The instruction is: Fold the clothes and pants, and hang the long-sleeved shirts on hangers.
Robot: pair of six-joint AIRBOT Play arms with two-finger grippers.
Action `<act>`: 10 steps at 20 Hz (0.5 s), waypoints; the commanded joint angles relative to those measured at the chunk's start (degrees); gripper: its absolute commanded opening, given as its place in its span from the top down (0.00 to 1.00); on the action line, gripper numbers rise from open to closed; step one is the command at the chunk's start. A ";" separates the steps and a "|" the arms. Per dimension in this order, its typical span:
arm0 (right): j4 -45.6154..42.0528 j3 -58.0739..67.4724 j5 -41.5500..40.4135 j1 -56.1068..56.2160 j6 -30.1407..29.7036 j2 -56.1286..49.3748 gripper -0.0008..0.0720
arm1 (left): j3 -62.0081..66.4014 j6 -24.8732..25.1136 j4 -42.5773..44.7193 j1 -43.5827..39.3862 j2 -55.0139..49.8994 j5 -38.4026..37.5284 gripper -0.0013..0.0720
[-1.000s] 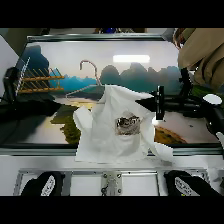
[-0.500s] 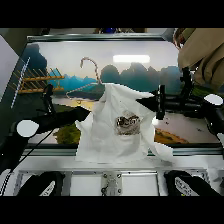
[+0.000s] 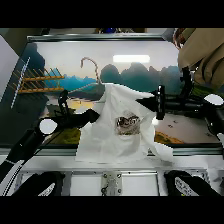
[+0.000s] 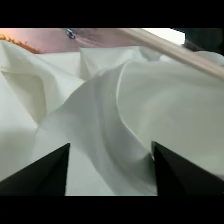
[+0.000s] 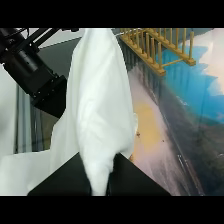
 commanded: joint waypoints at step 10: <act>-1.46 0.07 -0.24 -0.04 6.80 4.85 0.98 | -0.07 0.66 8.13 14.38 6.38 -9.53 0.95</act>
